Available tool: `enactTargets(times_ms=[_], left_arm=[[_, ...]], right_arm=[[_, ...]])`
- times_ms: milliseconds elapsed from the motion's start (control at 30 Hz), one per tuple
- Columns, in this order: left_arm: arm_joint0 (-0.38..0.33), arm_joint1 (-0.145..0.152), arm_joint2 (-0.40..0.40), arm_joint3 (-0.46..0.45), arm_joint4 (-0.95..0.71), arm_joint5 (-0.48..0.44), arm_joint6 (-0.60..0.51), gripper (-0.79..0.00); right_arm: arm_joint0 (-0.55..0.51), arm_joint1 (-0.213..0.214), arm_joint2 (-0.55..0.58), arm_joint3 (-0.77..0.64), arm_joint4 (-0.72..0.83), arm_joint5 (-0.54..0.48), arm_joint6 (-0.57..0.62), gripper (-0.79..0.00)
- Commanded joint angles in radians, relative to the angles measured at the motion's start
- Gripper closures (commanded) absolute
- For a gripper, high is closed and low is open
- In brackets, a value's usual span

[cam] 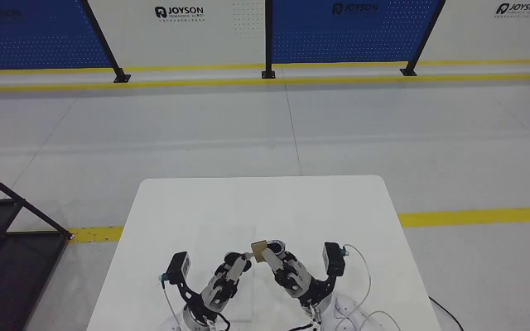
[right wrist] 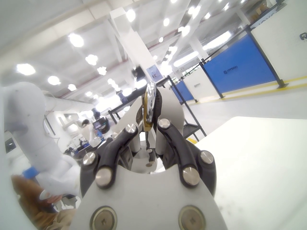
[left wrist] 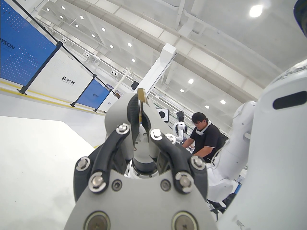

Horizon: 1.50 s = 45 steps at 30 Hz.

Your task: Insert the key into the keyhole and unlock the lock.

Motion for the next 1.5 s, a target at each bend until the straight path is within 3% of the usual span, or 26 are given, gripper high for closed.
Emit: enactTargets(times_ms=[0, 333, 500, 833, 1467], left_arm=[[-0.001, 0.000, -0.002, 0.002, 0.001, 0.003, -0.004, -0.129], [-0.004, -0.005, -0.003, 0.002, 0.021, 0.020, 0.000, -0.086], [-0.004, -0.007, -0.004, 0.003, 0.036, 0.028, 0.004, 0.000], [0.006, -0.010, -0.016, -0.003, 0.144, 0.057, 0.043, 0.000], [-0.001, -0.018, 0.007, 0.031, 0.610, 0.363, 0.388, 0.000]], right_arm=[[0.000, 0.000, 0.000, 0.000, 0.000, 0.000, 0.002, 0.000], [-0.001, 0.000, -0.001, -0.003, -0.003, 0.002, 0.009, 0.000], [-0.001, 0.000, -0.002, -0.003, -0.005, 0.003, 0.016, 0.000], [-0.003, 0.001, -0.004, -0.009, -0.007, 0.010, 0.040, 0.000], [-0.016, 0.005, 0.002, -0.022, -0.011, 0.023, 0.046, 0.000]])
